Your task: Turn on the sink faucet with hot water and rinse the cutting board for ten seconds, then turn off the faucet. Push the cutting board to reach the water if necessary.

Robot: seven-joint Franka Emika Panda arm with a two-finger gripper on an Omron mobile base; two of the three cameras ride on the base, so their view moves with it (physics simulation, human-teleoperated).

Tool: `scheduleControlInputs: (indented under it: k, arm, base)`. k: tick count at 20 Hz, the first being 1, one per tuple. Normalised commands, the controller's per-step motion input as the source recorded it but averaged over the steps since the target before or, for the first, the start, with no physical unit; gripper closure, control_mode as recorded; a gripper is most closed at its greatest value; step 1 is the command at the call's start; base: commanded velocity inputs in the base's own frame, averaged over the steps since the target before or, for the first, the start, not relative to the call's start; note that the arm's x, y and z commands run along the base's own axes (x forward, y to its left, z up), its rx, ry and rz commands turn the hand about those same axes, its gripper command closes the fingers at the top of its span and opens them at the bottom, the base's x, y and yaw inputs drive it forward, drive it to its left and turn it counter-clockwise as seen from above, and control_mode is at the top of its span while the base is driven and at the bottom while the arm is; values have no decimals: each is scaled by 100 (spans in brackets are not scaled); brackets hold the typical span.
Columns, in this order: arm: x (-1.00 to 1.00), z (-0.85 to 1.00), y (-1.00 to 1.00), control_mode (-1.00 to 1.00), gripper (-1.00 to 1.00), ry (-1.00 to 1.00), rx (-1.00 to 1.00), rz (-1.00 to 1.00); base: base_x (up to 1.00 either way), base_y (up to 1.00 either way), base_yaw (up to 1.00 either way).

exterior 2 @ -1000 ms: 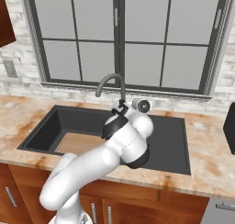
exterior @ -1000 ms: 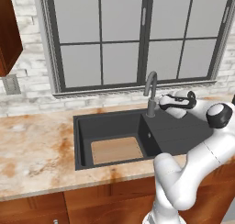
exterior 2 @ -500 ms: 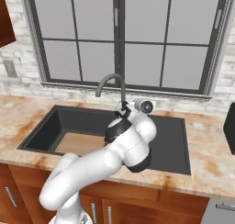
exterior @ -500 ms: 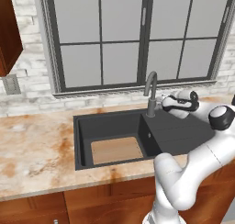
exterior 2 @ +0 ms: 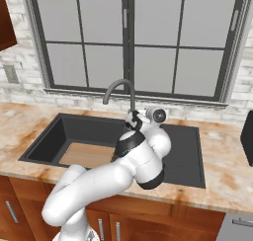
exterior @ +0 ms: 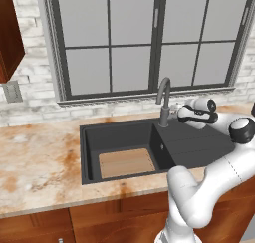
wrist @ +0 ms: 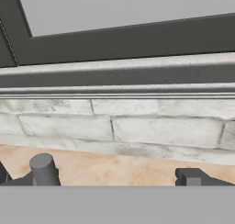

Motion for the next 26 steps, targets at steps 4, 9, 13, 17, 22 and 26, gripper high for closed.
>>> scheduleControlInputs:
  k: [4, 9, 13, 17, 22, 26]
  arm:
    - [-13, -4, -76, -100, -100, 0, 2, 3]
    - [-13, -7, -84, -100, -100, 0, 2, 4]
    - [-24, -14, -85, -100, -100, 0, 2, 5]
    - [-9, -5, -85, -100, -100, 0, 2, 4]
    - [-2, -2, -88, -100, -100, 0, 4, 4]
    - [0, 0, -68, -100, -100, 0, 3, 2]
  base:
    - [0, 0, 0]
    - [0, 0, 0]
    - [0, 0, 0]
    - [0, 0, 0]
    - [0, 0, 0]
    - [0, 0, 0]
